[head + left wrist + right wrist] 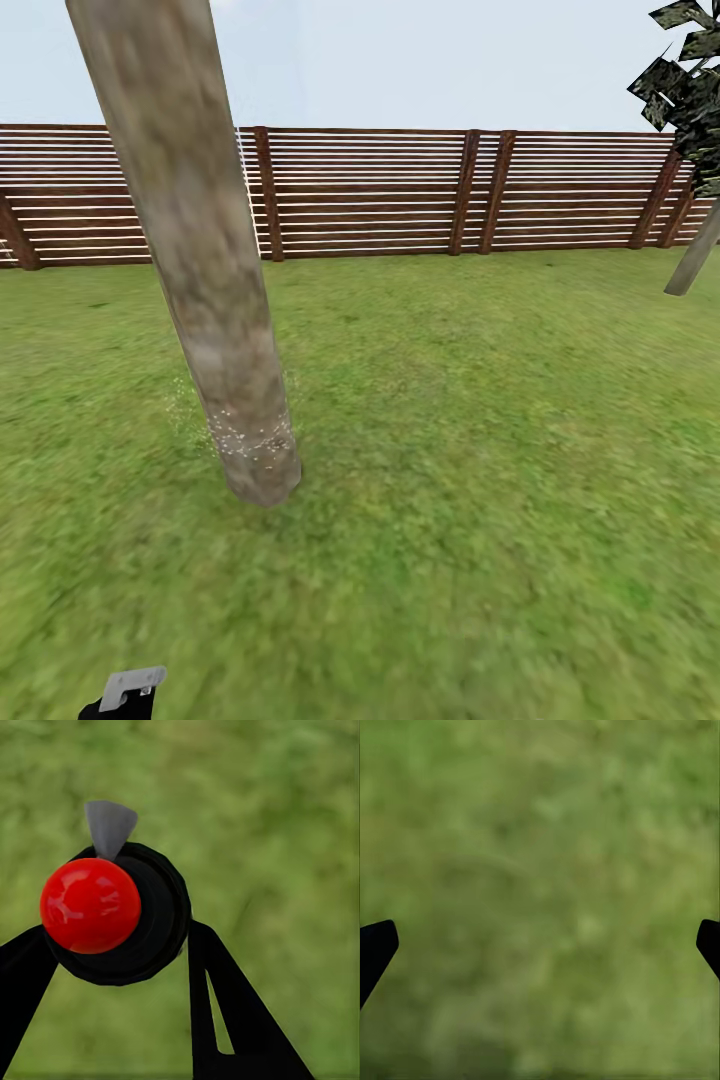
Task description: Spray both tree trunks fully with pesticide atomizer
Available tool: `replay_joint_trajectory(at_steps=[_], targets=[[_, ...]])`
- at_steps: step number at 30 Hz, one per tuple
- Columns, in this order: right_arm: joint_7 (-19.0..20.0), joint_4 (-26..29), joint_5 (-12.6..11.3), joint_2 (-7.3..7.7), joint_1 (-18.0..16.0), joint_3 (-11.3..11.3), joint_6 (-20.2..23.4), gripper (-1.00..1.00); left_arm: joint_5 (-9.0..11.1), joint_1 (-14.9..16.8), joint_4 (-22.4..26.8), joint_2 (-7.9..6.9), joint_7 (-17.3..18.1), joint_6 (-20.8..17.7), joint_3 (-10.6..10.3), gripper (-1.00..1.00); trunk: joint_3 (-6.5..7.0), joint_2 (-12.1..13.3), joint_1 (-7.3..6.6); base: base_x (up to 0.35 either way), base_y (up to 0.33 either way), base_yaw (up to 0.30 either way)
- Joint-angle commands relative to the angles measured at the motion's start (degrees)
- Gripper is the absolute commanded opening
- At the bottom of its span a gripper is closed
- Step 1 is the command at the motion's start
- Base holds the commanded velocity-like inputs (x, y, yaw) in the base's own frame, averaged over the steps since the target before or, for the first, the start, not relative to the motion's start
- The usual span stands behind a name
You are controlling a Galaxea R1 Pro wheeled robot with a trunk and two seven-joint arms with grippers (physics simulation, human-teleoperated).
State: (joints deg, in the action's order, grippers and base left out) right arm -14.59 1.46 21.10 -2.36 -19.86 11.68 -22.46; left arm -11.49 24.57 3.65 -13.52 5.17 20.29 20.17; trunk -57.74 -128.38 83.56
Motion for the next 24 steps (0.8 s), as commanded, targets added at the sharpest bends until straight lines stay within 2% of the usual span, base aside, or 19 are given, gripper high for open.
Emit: replay_joint_trajectory(at_steps=[1, 12, 17, 24], targets=[[-0.26, -0.05, 0.61, -0.02, -0.02, 0.44, -0.13, 1.00, -0.42, 0.04, -0.05, -0.01, 0.24, 0.14, 0.55, -1.00, -0.05, -0.02, -0.01, 0.000, 0.000, 0.000], [-0.26, -0.05, 0.52, -0.02, 0.00, 0.45, -0.13, 1.00, -0.31, 0.04, -0.05, 0.08, 0.20, 0.13, 0.57, -1.00, -0.05, -0.02, -0.01, 0.000, 0.000, 0.000], [-0.27, -0.05, 0.52, -0.02, 0.00, 0.45, -0.13, 1.00, 0.73, 0.04, -0.05, 0.08, 0.24, 0.18, 0.57, -1.00, -0.05, -0.02, -0.01, 0.000, 0.000, 0.000], [-0.26, -0.05, 0.52, -0.02, 0.00, 0.45, -0.13, 1.00, 0.86, 0.04, -0.05, 0.08, 0.23, 0.19, 0.57, -1.00, -0.05, -0.02, -0.01, 0.000, 0.000, 0.000]])
